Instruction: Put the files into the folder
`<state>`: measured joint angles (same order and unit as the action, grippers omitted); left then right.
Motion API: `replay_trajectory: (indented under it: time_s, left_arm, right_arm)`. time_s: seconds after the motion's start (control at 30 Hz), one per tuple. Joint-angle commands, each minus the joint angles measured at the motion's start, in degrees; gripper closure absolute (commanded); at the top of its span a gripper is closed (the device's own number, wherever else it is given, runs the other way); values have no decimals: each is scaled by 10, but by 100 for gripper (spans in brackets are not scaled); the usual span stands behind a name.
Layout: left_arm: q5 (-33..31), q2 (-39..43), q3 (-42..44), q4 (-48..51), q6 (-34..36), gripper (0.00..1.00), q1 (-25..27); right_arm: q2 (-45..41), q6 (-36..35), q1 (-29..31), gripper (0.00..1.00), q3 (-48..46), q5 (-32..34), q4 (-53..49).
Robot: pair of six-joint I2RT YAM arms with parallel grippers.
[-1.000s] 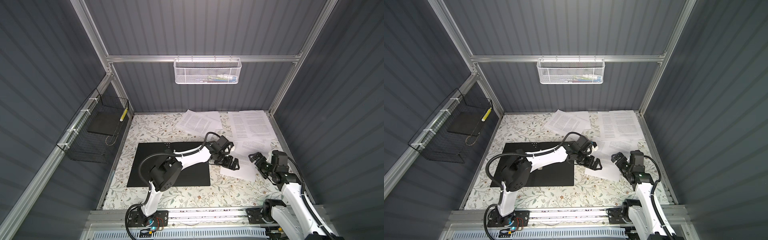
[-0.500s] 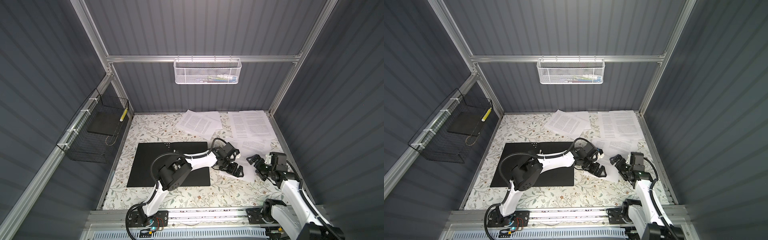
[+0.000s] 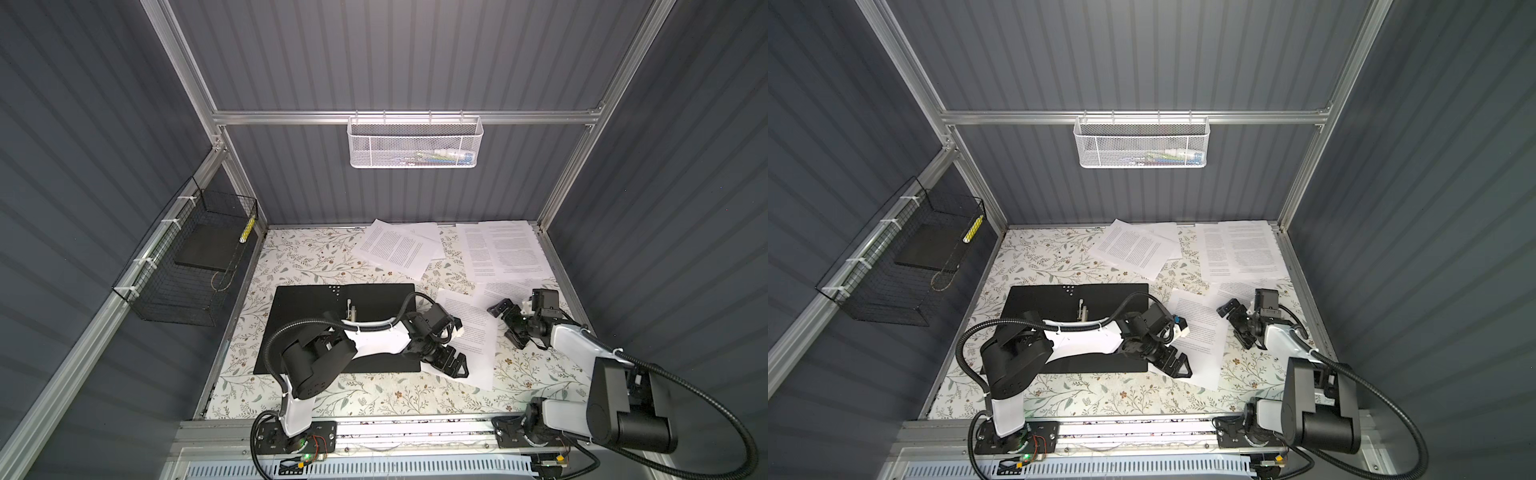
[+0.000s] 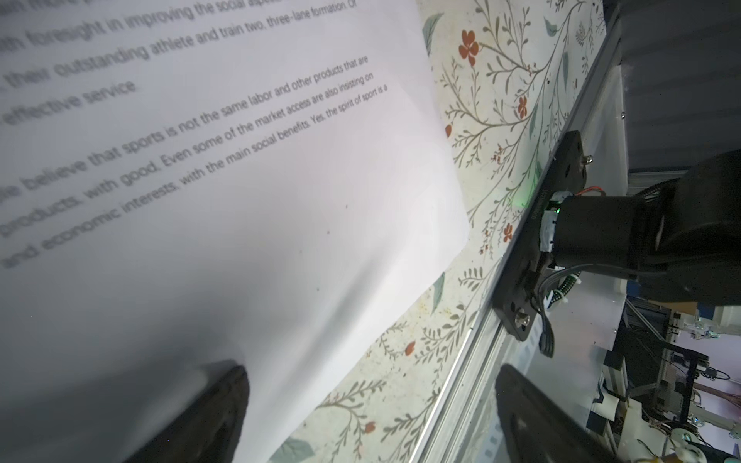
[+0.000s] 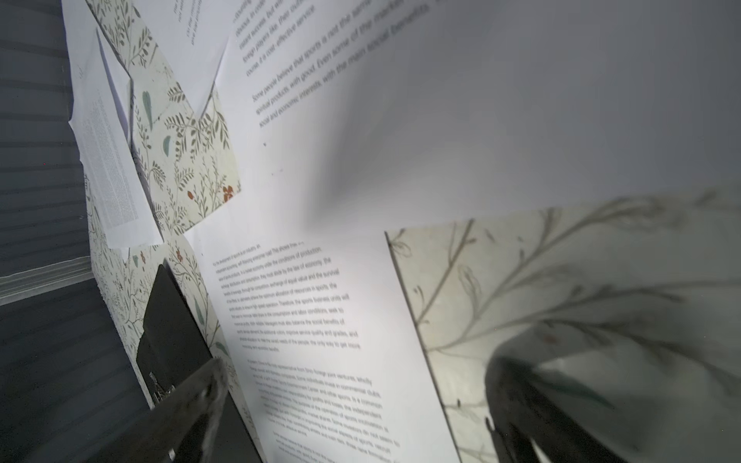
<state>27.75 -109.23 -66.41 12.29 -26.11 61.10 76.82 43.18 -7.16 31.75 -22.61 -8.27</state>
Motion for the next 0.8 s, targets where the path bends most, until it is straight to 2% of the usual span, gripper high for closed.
replay_trajectory:
  time_s: [0.0, 0.2, 0.47, 0.67, 0.77]
  left_arm:
    - [-22, -12, 40, 82, -5, 3, 3]
    - [-22, -19, 42, 87, 2, 4, 3]
    - [-24, -26, 22, 100, 8, 4, 2]
    - [-22, -39, 8, 101, 13, 4, 3]
    - [-24, -45, 0, 106, 19, 4, 2]
  right_arm:
    - [29, -23, 12, 1, 27, 6, -9]
    - [91, -62, 45, 1, 109, 73, -96]
    - [163, -71, 108, 1, 171, 114, -154]
    - [169, -64, 124, 1, 173, 101, -169]
    - [162, -68, 130, 1, 170, 71, -169]
